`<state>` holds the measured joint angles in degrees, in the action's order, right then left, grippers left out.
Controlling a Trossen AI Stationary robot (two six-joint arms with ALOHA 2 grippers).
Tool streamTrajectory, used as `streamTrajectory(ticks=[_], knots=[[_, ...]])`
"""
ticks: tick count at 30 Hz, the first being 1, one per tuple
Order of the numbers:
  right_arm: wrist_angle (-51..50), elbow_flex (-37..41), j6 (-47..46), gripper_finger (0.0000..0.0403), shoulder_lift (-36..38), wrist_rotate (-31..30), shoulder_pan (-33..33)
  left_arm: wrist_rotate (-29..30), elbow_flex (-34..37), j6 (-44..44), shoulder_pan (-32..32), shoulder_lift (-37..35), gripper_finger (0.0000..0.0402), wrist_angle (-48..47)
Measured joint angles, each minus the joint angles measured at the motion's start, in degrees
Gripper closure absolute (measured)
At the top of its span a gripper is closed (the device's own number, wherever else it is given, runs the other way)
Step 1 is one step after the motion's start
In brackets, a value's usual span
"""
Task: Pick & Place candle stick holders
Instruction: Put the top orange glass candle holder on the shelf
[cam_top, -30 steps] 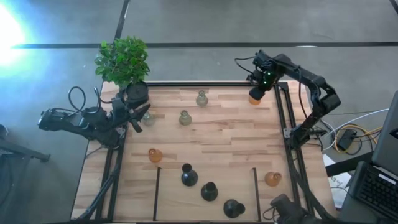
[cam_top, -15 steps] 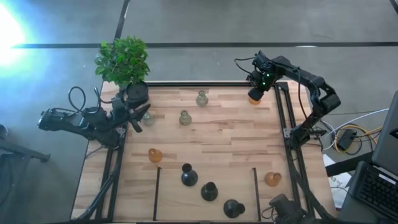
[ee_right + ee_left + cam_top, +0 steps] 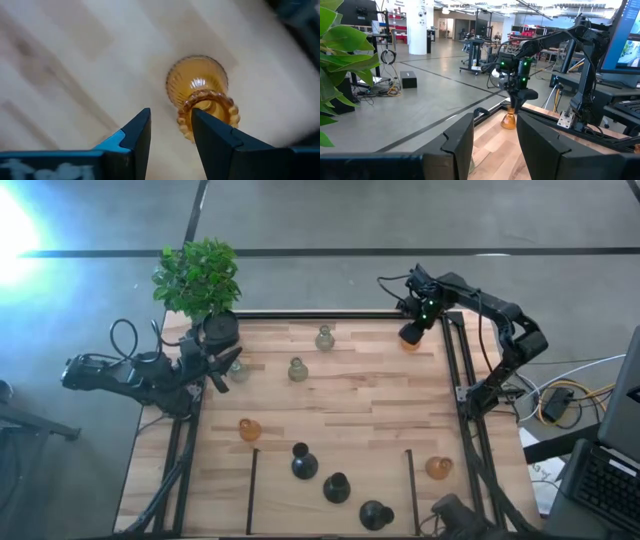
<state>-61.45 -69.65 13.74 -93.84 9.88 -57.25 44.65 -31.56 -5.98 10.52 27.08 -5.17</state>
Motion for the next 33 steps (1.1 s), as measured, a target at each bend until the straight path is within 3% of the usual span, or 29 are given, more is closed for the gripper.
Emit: streamTrajectory(ticks=[10,33], knots=[[0.0,0.2,-0.8,0.028,0.0,5.5,3.3,0.0,0.0,0.0,0.0,0.0,0.0248,0.0],[-2.6,0.2,-3.3,0.0281,0.1,8.6,14.7,0.0,0.0,0.0,0.0,0.0,0.0248,0.0]])
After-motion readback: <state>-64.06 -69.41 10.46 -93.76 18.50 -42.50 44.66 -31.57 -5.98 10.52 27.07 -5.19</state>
